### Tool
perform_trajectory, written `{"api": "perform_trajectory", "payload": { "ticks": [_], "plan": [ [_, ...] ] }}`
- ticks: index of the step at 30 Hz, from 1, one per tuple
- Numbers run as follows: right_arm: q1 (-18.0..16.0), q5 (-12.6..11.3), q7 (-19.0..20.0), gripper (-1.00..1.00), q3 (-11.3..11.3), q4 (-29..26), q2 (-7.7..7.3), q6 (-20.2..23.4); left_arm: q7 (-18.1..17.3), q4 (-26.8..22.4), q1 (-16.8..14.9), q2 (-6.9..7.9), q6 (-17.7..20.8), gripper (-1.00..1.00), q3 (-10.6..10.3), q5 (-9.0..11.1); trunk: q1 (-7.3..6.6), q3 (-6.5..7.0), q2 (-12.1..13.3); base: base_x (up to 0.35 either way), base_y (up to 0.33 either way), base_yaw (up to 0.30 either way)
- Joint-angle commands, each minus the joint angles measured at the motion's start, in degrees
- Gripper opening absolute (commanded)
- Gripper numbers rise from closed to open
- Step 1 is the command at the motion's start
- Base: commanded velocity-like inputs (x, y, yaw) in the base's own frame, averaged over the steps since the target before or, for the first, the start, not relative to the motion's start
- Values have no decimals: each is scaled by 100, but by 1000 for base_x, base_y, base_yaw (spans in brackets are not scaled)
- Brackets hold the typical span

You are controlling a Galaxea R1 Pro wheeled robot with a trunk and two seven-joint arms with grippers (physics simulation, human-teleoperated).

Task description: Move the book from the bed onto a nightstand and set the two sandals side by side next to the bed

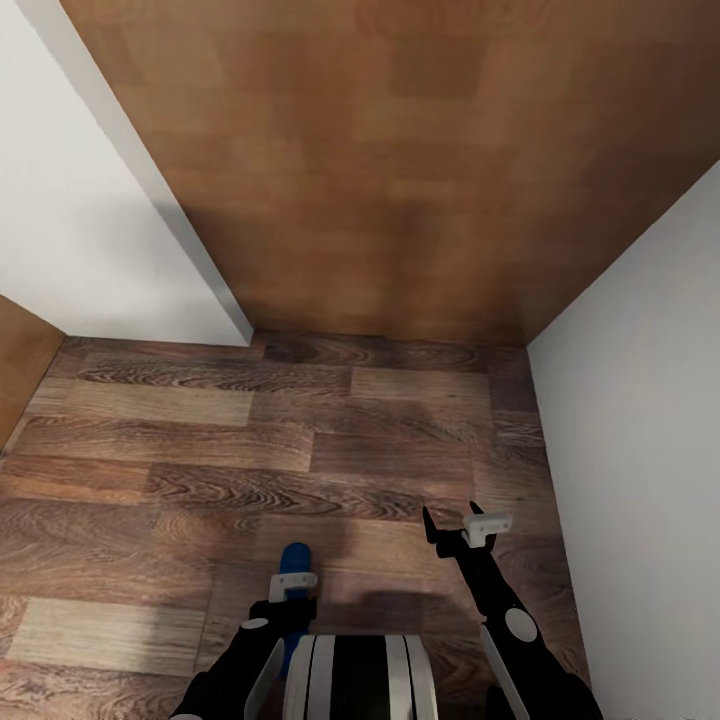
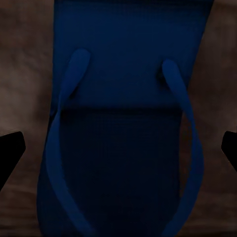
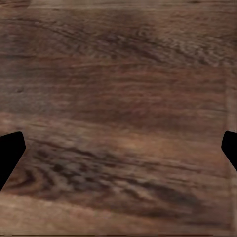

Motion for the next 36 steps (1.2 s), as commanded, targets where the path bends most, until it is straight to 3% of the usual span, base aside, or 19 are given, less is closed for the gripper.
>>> {"api": "perform_trajectory", "payload": {
  "ticks": [1, 4, 11, 12, 29, 36],
  "plan": [
    [-2, -5, 24, 100, -7, 2, 2, -17, 20, -11, 1, -1, 33, 100, -3, 2, 1, -26, -3, 0, 0, 0],
    [-2, -5, 24, 100, -6, 2, 4, -16, 20, -11, 1, -1, 33, 100, -3, 2, 9, -92, -7, 0, 0, 0],
    [-2, -5, 24, 100, -8, 2, 3, -17, 20, -12, 1, -1, 33, 100, -3, 2, 9, -92, -7, 0, 0, 0],
    [-2, -5, 24, 100, -7, 2, 3, -17, 20, -12, 1, -1, 33, -100, -3, 2, 9, -92, -7, 0, 0, 0],
    [-2, -5, 24, 100, -10, 2, 4, -17, 20, -11, 1, -1, 33, -100, -3, 2, 9, -92, -7, 0, 0, 0],
    [-2, -5, 24, 100, -11, 2, 3, -16, 20, -12, 1, -1, 42, -100, -3, 2, 1, -26, -3, 0, 0, 0]
  ]
}}
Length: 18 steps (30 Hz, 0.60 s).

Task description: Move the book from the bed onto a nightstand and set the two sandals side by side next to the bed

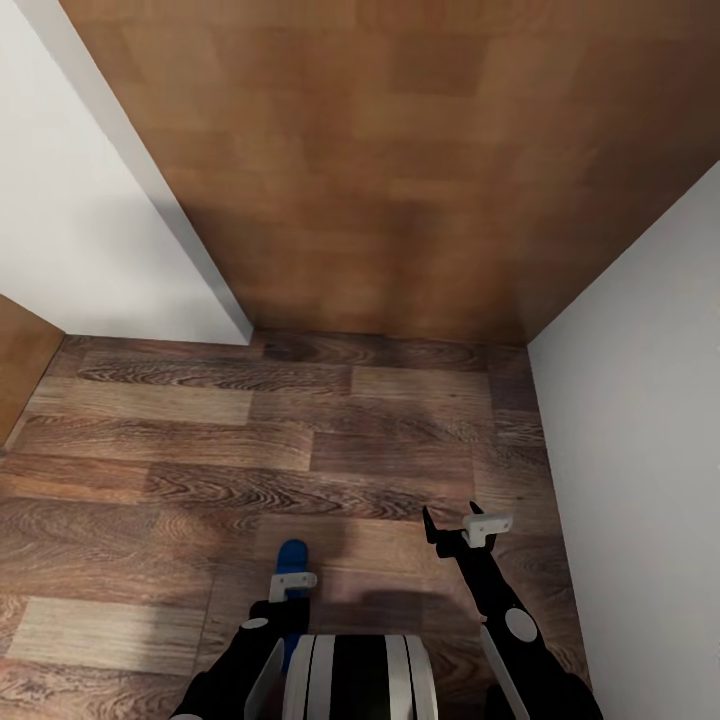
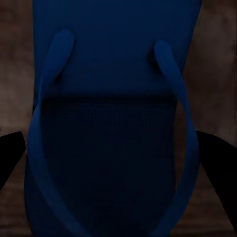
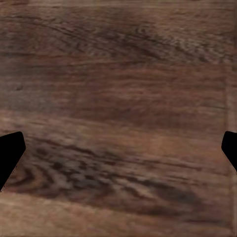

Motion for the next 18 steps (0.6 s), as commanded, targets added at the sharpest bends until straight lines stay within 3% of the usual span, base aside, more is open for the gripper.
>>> {"api": "perform_trajectory", "payload": {
  "ticks": [1, 18],
  "plan": [
    [-1, -5, 24, 100, -6, 3, 1, -18, 23, -10, 1, -1, 34, -100, -3, 1, -3, 20, 0, 0, 0, 0],
    [-1, -5, 24, 100, -8, 3, 0, -15, 23, -10, 1, -1, 35, -100, 0, 4, -47, 397, 23, 0, 0, 0]
  ]
}}
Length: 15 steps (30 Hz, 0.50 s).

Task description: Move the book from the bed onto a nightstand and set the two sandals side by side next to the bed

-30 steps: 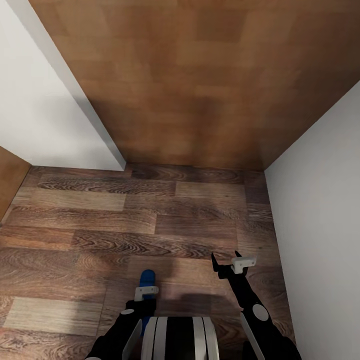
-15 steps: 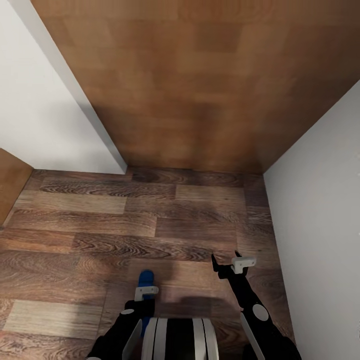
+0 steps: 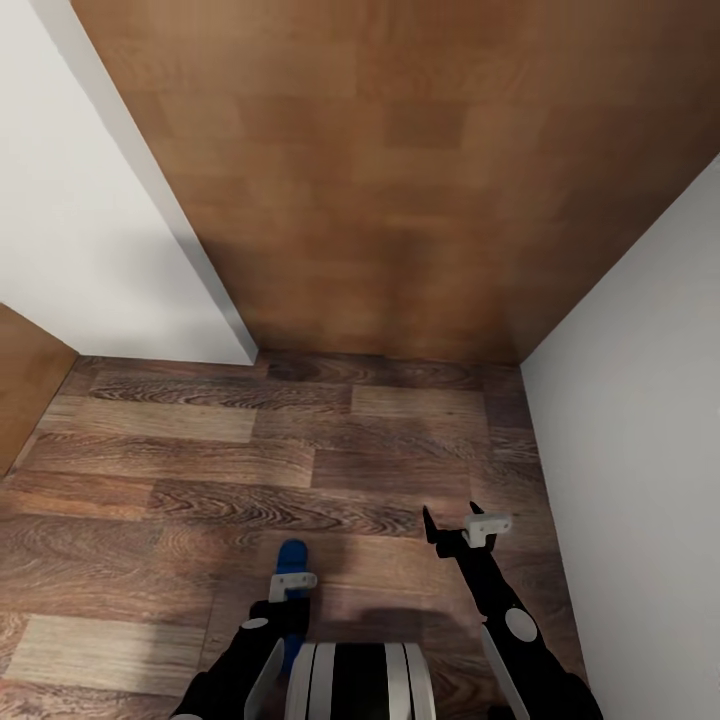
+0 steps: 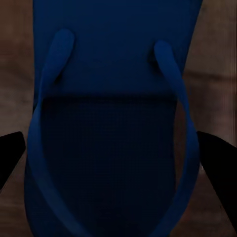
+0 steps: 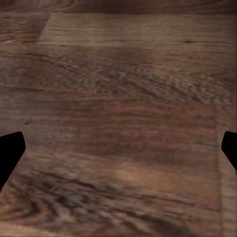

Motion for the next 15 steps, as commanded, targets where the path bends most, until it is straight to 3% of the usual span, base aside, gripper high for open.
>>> {"api": "perform_trajectory", "payload": {
  "ticks": [1, 15],
  "plan": [
    [-1, -5, 24, 100, -7, 3, 2, -15, 23, -10, 1, -1, 34, -100, -4, 1, -3, 20, 0, 0, 0, 0],
    [-1, -5, 16, 100, -3, 20, 11, -11, 14, -10, 1, -1, 41, -100, 3, 7, -39, 330, 19, 0, 0, 0]
  ]
}}
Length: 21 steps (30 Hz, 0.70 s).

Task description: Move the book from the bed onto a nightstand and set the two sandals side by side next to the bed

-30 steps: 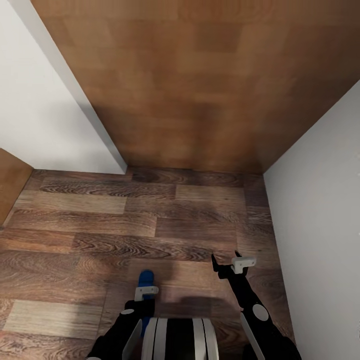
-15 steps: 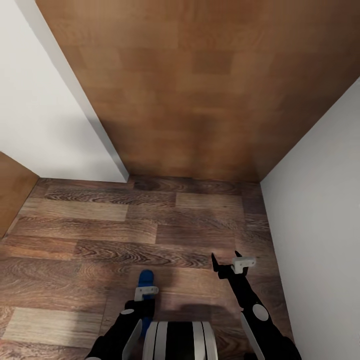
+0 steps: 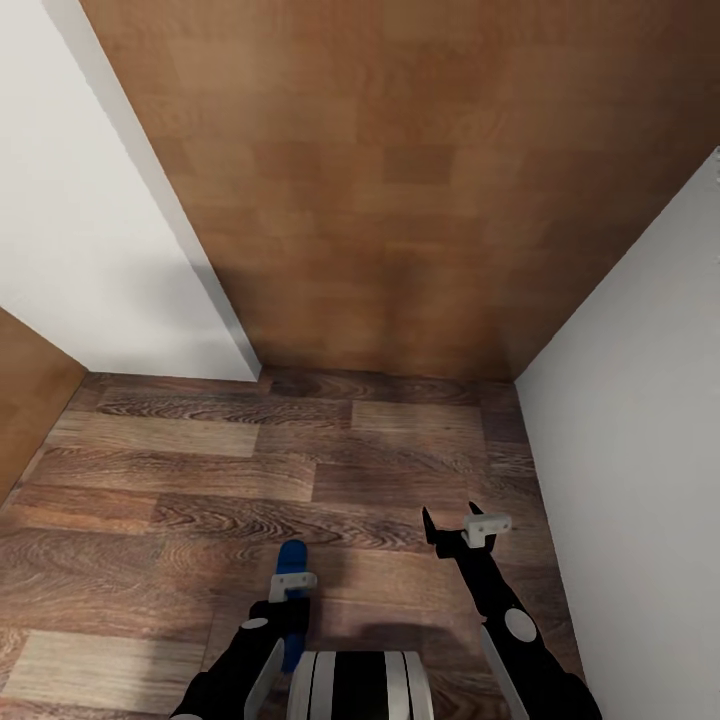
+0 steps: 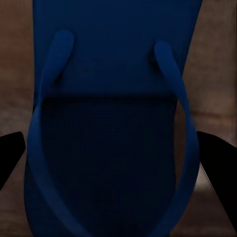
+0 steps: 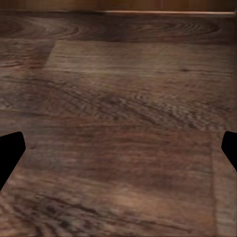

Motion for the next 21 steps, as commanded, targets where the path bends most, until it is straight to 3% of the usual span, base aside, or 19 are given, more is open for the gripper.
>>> {"api": "perform_trajectory", "payload": {
  "ticks": [1, 9, 17, 21],
  "plan": [
    [-1, -5, 24, 100, -9, 6, 2, -15, 23, -10, 1, -1, 31, -100, -2, 0, -3, 20, 0, 0, 0, 0],
    [-1, -10, 28, 100, -20, 9, -3, 48, -2, -42, 1, -1, 24, -100, 6, 2, -24, 197, 11, 0, 0, 0],
    [-1, -24, 46, 100, -47, 57, -24, 653, -4, -295, 1, 5, 47, -100, 24, 8, -44, 374, 22, 0, 0, 0],
    [-1, -23, 49, 100, -36, 56, -14, 710, -1, -314, 1, 5, 50, -100, 24, 9, -55, 463, 27, 0, 0, 0]
  ]
}}
